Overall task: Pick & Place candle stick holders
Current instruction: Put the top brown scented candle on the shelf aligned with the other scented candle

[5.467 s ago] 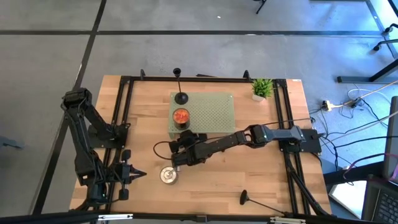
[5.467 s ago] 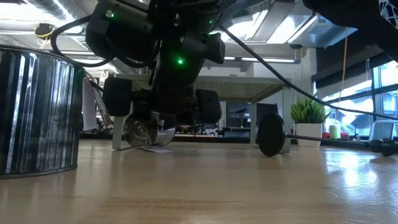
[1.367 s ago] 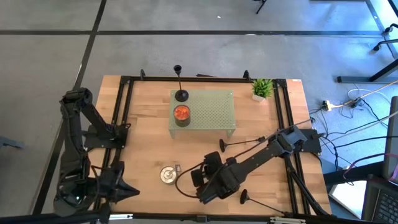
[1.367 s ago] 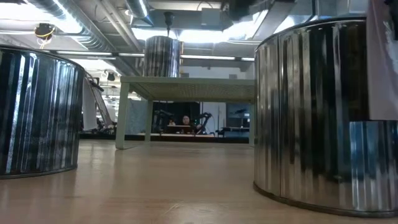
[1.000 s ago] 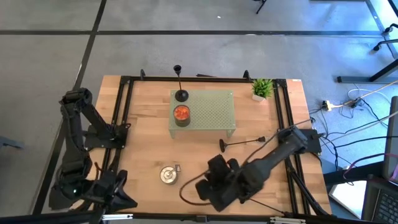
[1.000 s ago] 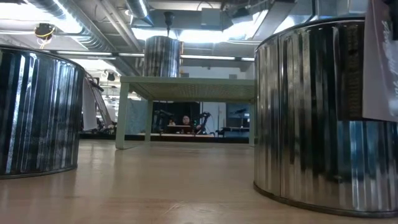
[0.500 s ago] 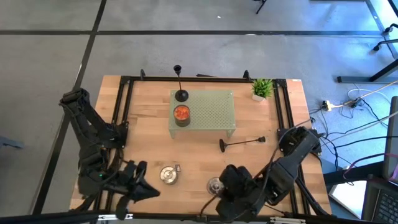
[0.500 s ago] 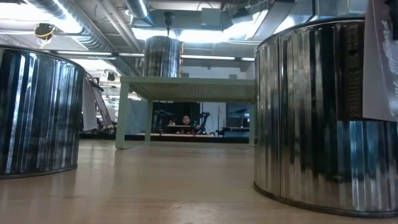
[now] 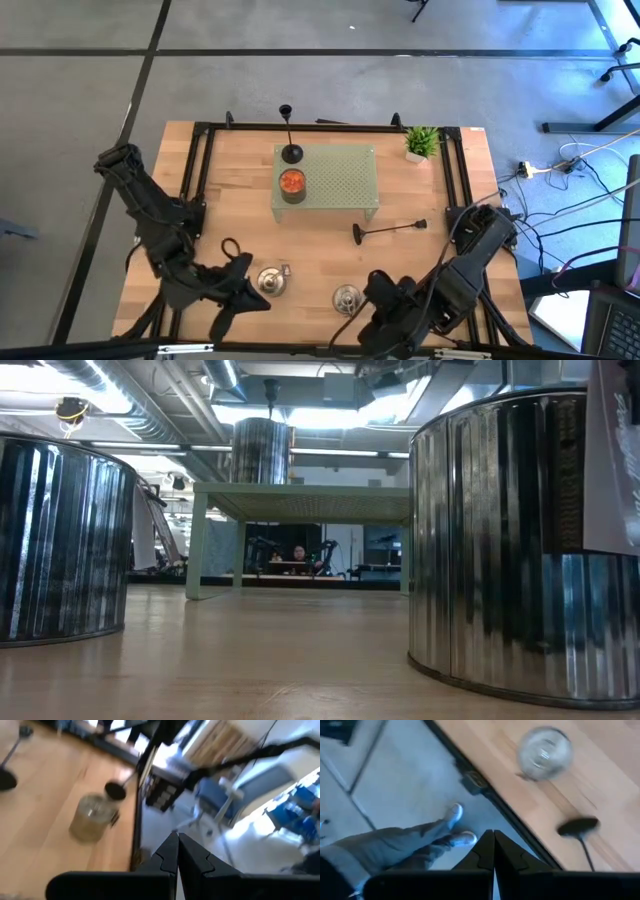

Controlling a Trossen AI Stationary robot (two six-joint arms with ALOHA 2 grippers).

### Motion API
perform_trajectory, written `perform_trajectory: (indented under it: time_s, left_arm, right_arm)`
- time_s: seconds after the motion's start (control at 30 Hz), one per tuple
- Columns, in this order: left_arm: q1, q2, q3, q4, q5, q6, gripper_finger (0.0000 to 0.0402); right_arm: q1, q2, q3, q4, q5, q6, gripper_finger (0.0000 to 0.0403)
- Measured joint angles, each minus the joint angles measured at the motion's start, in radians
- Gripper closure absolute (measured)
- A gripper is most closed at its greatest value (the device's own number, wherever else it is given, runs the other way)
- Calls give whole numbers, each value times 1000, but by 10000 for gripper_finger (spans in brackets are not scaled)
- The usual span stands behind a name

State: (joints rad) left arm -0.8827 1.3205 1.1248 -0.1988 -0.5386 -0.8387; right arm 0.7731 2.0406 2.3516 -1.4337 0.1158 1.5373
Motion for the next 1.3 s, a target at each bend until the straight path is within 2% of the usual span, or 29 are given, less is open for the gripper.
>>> perform_trajectory:
  time_s: [0.13, 0.23, 0.37, 0.5, 0.57, 0.73, 1.13, 1.3]
  left_arm:
    - [16, 0, 0, -98, 41, -16, 400]
    - [16, 0, 0, -133, -5, -11, 400]
    - [16, 0, 0, -208, -134, -18, 400]
    - [16, 0, 0, -294, -269, -184, 400]
    - [17, 0, 0, -319, -302, -230, 400]
    - [21, 0, 0, -343, -317, -232, 400]
    - [20, 0, 0, -343, -316, -197, 400]
    - [20, 0, 0, -343, -311, -195, 400]
  right_arm:
    - [0, 0, 0, -79, -26, 105, 399]
    - [-11, 0, 0, -114, -18, 152, 382]
    - [-48, 7, -5, -135, -6, 151, 332]
    - [-91, 8, -41, -128, -1, 151, 273]
    - [-116, 9, -81, -135, -36, 152, 247]
    - [-160, 9, -182, -105, -98, 158, 204]
    - [-235, 9, -384, 121, -127, 155, 194]
    - [-243, 9, -407, 136, -158, 149, 194]
